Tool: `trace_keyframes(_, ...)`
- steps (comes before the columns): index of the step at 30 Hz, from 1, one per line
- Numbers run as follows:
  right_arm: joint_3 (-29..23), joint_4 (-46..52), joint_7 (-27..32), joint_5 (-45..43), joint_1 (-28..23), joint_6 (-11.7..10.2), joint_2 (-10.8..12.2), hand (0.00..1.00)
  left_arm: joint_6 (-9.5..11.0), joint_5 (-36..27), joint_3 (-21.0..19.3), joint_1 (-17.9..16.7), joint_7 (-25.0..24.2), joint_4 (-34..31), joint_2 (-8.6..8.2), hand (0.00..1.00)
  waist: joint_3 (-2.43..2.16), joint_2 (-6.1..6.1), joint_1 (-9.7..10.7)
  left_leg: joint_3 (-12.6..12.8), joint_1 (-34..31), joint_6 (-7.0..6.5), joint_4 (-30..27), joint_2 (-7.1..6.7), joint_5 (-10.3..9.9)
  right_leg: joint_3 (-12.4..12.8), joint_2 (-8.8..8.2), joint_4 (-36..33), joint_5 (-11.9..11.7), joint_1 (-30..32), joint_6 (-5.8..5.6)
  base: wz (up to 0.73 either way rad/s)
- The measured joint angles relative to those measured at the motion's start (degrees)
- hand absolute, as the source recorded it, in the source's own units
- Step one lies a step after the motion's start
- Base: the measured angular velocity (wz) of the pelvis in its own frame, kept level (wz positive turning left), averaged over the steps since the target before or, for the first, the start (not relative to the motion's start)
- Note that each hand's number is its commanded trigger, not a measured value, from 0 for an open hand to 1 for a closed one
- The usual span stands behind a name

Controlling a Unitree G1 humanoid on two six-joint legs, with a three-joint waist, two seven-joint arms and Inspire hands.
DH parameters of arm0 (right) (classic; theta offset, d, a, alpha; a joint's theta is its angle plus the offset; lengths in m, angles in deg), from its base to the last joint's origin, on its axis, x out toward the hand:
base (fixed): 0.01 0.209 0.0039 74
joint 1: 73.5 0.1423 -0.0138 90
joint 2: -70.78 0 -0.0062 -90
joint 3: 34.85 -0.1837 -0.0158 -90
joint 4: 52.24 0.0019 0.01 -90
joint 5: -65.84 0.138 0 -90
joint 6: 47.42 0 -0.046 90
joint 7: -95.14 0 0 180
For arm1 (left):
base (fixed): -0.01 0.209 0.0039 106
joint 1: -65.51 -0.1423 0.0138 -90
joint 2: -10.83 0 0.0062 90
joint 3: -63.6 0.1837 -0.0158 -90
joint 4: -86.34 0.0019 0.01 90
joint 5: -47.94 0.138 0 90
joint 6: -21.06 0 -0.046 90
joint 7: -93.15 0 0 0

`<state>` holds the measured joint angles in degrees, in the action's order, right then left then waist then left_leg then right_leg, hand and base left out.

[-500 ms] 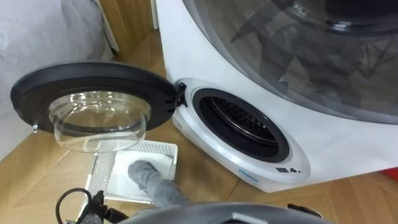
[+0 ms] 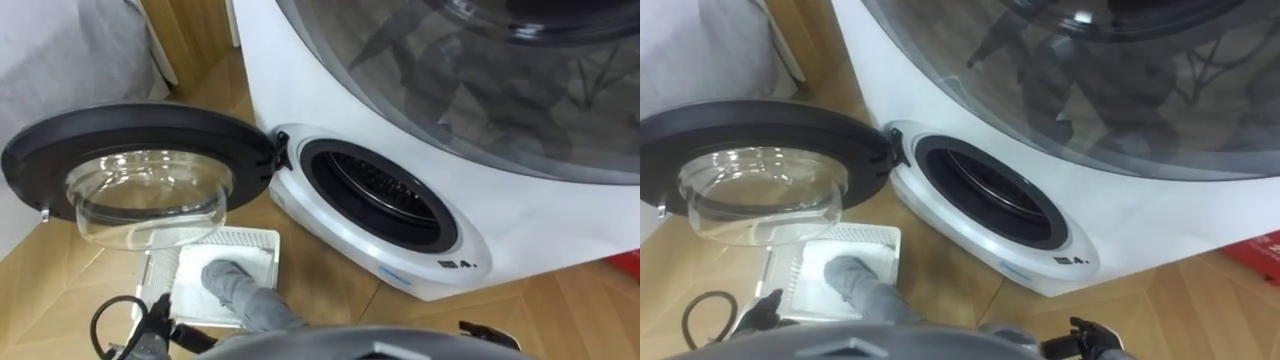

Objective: Put towel into washing machine

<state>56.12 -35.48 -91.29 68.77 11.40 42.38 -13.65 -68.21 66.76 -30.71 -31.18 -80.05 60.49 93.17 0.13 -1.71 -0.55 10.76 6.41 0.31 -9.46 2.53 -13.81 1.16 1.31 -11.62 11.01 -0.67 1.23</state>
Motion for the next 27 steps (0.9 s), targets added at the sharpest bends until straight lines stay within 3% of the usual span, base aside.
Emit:
trace_keyframes(8,0.8,-0.1,0.5,0.0,1.3,-1.1,-0.3,0.00,1.6,0.1,2.6,1.9,0.0,0.1,-0.01,0.00,-0.21,0.52,0.4,0.1,-2.7,-0.01,-0.3,-0.06,0.0,-0.7,-0.20,-0.8,-0.2,2.8,-0.03,-0.02)
trace_keyframes(14,2.4,-0.6,1.0,-3.3,5.4,-1.8,-1.2,0.00,3.4,1.8,6.6,5.6,0.4,1.6,-0.18,0.00,0.36,1.58,1.4,0.3,-7.4,-0.16,-1.5,0.01,0.1,-1.3,-0.24,-2.3,-0.9,7.6,0.31,-0.04)
trace_keyframes(18,3.5,-1.0,1.4,-3.2,8.0,-2.1,-1.4,0.00,3.5,4.7,9.0,8.8,0.4,2.5,-0.39,0.00,0.56,1.84,2.0,0.2,-11.7,-0.46,-2.6,-0.01,0.3,-1.2,-0.32,-4.2,-1.2,12.4,0.42,-0.07)
trace_keyframes(22,3.5,-2.5,2.1,-3.3,12.1,-2.8,-1.0,0.00,4.8,10.4,10.3,13.8,0.6,4.8,-0.80,0.00,1.40,2.09,3.0,0.2,-17.1,-0.47,-5.8,-0.10,0.3,-1.1,-0.71,-6.5,-1.2,17.6,0.50,-0.06)
trace_keyframes(23,4.0,-2.6,2.3,-3.3,13.6,-3.3,-0.6,0.00,4.8,11.6,11.0,15.3,1.3,4.8,-0.82,0.00,1.93,2.11,3.4,0.2,-19.1,-0.47,-7.3,-0.19,0.3,-0.8,-0.87,-8.1,-1.3,19.7,0.51,-0.11)
trace_keyframes(24,4.4,-2.6,2.5,-3.2,14.3,-3.6,-0.7,0.00,4.8,12.3,11.5,16.0,1.6,4.8,-0.88,0.00,2.19,2.08,3.4,0.2,-20.1,-0.47,-8.1,-0.24,0.3,-0.7,-0.99,-9.0,-1.3,20.9,0.51,-0.14)
trace_keyframes(27,5.3,-3.0,2.6,-3.2,17.4,-3.8,0.1,0.00,5.0,15.6,12.6,19.5,1.8,4.9,-1.23,0.00,2.73,2.17,3.5,0.5,-24.8,-0.77,-11.1,-0.28,0.1,-0.4,-1.19,-11.8,-1.3,26.0,0.51,-0.16)
